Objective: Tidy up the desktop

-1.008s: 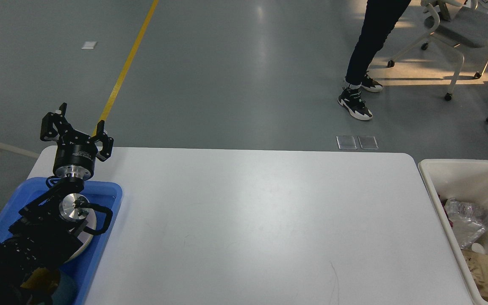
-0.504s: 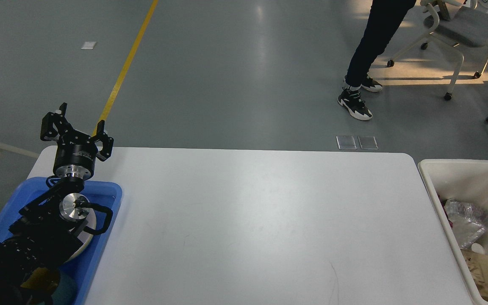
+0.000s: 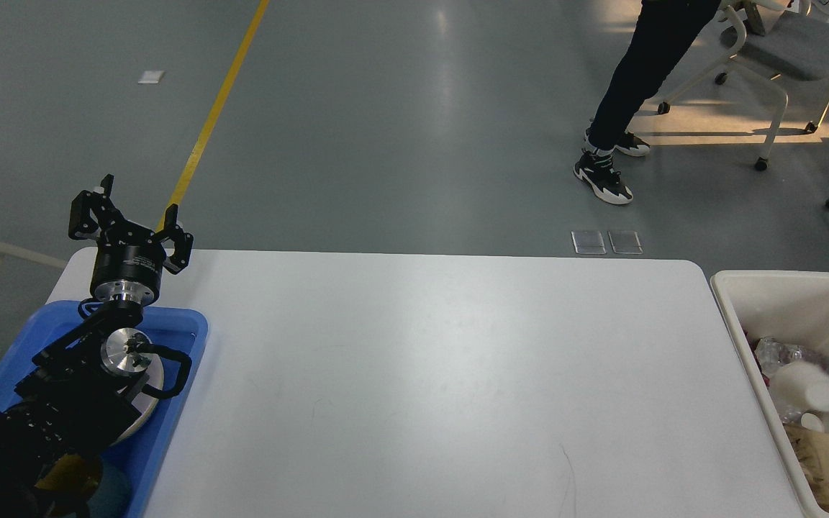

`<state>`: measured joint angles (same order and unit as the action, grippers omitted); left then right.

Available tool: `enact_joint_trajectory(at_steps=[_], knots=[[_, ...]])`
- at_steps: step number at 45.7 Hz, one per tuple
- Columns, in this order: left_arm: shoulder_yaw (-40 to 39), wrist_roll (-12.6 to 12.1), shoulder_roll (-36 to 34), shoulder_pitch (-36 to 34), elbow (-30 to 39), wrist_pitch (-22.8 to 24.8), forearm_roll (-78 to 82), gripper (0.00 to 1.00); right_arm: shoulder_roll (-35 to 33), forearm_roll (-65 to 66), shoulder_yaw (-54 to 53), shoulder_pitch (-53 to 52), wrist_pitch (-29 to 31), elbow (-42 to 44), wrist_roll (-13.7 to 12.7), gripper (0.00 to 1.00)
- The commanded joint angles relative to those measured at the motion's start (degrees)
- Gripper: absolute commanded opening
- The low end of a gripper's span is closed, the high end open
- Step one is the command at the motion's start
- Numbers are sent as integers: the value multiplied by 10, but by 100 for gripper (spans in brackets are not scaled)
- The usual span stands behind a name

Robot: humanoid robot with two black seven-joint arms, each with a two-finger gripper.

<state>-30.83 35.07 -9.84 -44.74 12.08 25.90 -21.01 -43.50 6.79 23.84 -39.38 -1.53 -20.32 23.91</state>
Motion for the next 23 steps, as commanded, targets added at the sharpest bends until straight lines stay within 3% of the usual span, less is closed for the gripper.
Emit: enact_joint_trajectory(at_steps=[1, 12, 23], knots=[[0, 0, 0, 0, 0, 0, 0, 96, 0, -1, 0, 0, 2, -16, 0, 100], [0, 0, 0, 0, 0, 0, 0, 97, -9, 0, 9, -17, 31, -46, 0, 100], [0, 0, 0, 0, 0, 0, 0, 96, -40, 8, 90, -129, 93, -97, 0, 100]])
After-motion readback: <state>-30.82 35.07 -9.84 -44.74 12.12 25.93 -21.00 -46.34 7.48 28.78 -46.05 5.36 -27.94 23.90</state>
